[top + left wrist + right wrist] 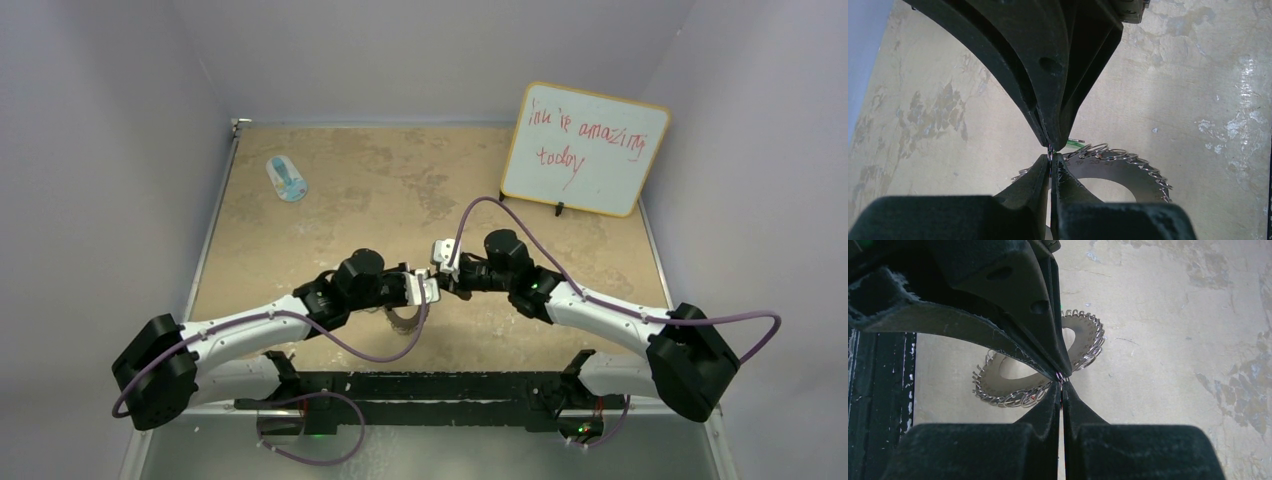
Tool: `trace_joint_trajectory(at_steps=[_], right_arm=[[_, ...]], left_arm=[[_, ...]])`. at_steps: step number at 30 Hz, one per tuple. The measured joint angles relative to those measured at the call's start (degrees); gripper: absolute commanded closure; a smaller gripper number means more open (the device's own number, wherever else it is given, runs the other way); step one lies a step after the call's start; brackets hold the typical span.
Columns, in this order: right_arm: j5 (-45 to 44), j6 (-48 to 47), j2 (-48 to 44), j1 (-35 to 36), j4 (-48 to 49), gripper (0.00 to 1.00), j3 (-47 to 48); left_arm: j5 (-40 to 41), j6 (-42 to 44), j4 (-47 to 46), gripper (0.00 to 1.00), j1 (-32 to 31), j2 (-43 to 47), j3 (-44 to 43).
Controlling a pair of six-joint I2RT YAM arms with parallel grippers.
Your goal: Put the keys on the keyring
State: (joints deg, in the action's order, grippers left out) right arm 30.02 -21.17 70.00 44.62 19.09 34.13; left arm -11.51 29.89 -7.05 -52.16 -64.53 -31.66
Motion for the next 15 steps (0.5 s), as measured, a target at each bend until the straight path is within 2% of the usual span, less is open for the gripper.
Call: trace_joint_trajectory(at_steps=[8,15], right_arm=[[0.0,-0.5,0.0,0.0,0.2,1.00,0.0],[0.8,-0.3,0.0,0.3,2.4,1.00,0.0]], left_arm=[[1.2,-0.6,0.7,1.00,-0.1,0.7,-0.2],[2.7,-5.0,-4.2,1.00,-0.2,8.2,5.4]])
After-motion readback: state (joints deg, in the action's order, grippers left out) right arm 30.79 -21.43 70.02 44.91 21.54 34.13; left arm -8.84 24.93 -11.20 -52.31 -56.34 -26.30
